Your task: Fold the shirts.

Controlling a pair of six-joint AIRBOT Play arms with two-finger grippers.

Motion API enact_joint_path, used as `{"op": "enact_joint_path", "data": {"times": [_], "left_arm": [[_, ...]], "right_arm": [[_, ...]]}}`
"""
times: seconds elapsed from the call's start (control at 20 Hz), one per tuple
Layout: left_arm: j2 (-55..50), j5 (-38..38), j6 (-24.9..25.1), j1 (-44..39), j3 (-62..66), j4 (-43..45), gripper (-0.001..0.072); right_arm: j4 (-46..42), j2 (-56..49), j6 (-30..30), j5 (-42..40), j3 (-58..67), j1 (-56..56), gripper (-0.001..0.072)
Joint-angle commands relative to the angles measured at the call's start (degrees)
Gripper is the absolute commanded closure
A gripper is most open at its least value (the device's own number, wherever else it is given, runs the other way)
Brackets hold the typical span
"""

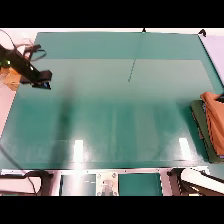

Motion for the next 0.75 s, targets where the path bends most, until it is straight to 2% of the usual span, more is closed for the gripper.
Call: {"op": "enact_joint_path", "data": {"times": [0.0,0.1,0.25,0.3,0.45,0.7], "left_arm": [[13.57,6.75,-1.64,-4.46,-20.11,-0.72,0.0684],[21.46,10.03,-3.13,-6.75,-31.32,-0.74,0.0684],[26.58,11.26,-3.91,-7.39,-38.21,-0.70,0.0683],[26.69,11.21,-3.93,-7.39,-38.27,-0.59,0.0683],[26.69,10.60,-3.93,-7.39,-38.27,-0.70,0.0683],[26.69,10.82,-3.93,-7.39,-38.25,-0.70,0.0683]], "right_arm": [[-0.50,6.40,-3.34,-5.07,-12.28,15.26,0.0699],[-0.44,12.96,-3.65,-8.68,-24.81,22.34,0.0699],[1.44,19.30,-3.63,-14.93,-35.74,29.03,0.0699],[2.08,20.22,-3.63,-16.70,-36.94,30.40,0.0698],[2.58,20.63,-3.26,-15.39,-37.29,33.53,0.0698],[2.71,20.61,-3.28,-15.43,-37.29,33.83,0.0698]]}}
